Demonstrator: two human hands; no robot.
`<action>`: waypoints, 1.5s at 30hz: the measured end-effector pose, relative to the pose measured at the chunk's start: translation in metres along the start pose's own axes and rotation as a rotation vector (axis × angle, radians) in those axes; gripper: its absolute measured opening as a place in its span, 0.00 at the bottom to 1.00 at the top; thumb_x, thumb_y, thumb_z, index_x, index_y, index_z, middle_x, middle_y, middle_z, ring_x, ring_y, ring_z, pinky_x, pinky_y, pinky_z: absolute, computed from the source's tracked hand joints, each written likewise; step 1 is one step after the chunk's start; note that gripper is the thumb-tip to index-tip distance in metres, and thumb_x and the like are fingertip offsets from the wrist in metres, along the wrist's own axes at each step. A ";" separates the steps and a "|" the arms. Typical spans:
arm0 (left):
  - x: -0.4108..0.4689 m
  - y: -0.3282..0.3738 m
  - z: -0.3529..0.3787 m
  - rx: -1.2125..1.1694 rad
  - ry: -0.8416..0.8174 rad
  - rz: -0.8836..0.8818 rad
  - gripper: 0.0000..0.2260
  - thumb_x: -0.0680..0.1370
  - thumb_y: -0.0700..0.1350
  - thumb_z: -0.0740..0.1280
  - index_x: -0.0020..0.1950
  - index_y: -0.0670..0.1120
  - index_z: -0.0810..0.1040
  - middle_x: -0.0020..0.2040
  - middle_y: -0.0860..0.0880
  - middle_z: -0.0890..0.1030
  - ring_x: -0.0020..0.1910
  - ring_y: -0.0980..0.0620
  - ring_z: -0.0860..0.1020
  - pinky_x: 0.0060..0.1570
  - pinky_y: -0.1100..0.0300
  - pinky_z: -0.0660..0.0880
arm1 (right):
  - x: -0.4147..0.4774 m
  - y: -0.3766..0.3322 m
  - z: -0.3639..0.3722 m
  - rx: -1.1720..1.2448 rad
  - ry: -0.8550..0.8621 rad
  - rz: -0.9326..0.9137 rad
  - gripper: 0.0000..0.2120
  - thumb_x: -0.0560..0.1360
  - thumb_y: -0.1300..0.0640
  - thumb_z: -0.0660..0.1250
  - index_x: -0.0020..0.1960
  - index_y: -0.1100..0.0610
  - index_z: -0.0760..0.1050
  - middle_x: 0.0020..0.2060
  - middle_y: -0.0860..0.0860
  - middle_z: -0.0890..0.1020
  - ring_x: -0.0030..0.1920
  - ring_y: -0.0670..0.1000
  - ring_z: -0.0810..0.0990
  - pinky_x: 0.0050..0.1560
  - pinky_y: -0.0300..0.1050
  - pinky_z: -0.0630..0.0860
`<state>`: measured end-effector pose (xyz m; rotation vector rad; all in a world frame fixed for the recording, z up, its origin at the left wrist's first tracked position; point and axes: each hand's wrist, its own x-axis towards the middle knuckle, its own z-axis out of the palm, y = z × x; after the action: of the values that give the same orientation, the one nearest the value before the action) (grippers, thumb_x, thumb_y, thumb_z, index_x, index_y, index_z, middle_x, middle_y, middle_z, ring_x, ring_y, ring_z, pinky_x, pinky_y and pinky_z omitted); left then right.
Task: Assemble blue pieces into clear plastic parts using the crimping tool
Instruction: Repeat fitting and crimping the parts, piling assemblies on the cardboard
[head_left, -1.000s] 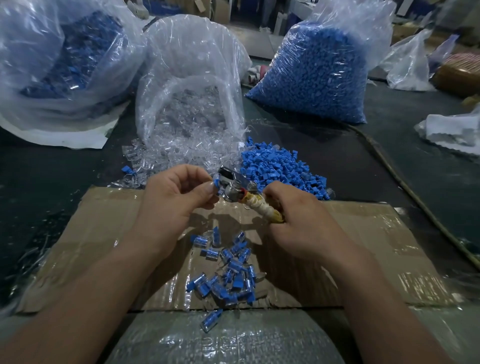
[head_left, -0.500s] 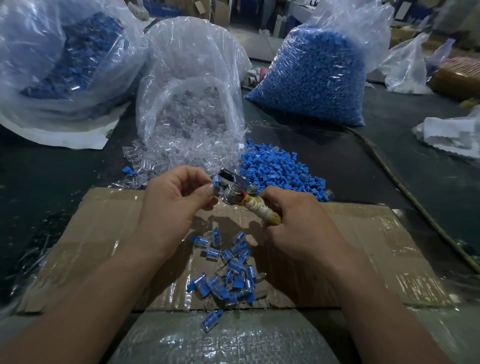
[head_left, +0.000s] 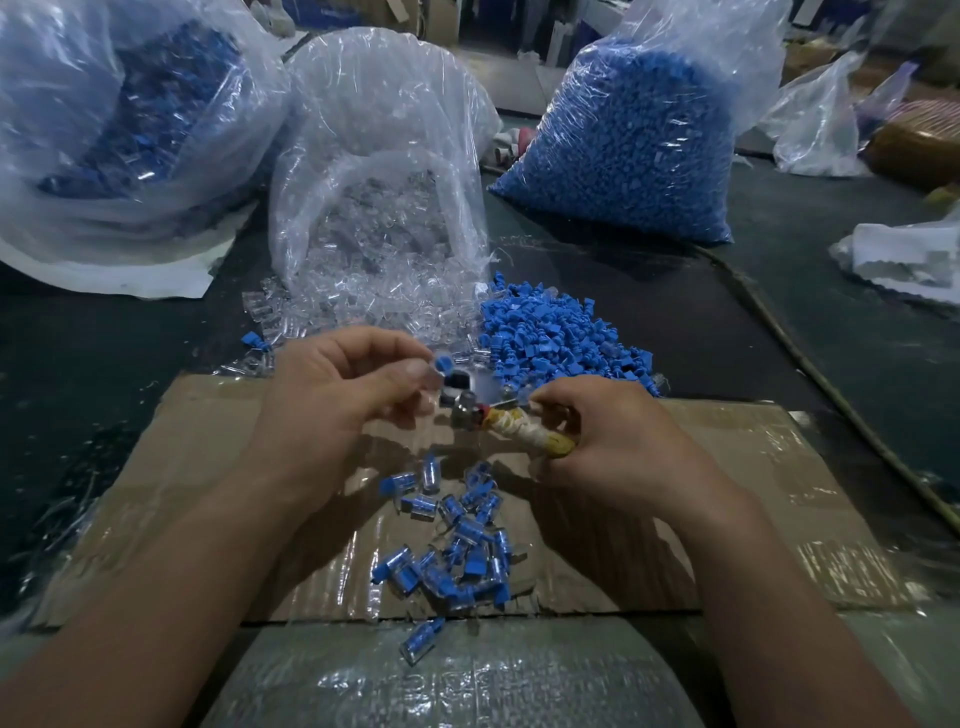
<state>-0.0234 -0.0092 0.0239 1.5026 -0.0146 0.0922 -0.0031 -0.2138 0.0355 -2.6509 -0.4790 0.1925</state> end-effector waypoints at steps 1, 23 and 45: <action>-0.001 0.001 0.000 0.002 -0.074 -0.068 0.04 0.63 0.42 0.69 0.36 0.46 0.82 0.33 0.47 0.82 0.29 0.54 0.79 0.31 0.61 0.79 | 0.000 -0.001 0.000 0.001 -0.022 0.010 0.13 0.64 0.48 0.73 0.47 0.46 0.74 0.39 0.41 0.75 0.41 0.43 0.72 0.42 0.44 0.72; 0.022 -0.018 -0.022 0.739 0.405 0.147 0.10 0.72 0.39 0.71 0.51 0.49 0.80 0.47 0.47 0.81 0.41 0.54 0.77 0.45 0.56 0.77 | 0.003 0.005 0.008 -0.114 -0.173 0.058 0.38 0.59 0.38 0.75 0.64 0.46 0.66 0.50 0.42 0.66 0.52 0.44 0.64 0.48 0.43 0.62; 0.032 -0.028 -0.025 1.025 0.327 0.158 0.11 0.70 0.44 0.73 0.51 0.44 0.82 0.50 0.45 0.81 0.49 0.48 0.75 0.48 0.57 0.66 | 0.002 0.011 0.002 -0.022 -0.124 0.056 0.31 0.64 0.38 0.71 0.64 0.45 0.68 0.50 0.40 0.67 0.52 0.42 0.67 0.50 0.42 0.65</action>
<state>0.0094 0.0153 -0.0040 2.4886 0.2049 0.5339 0.0017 -0.2209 0.0285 -2.6864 -0.4493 0.3729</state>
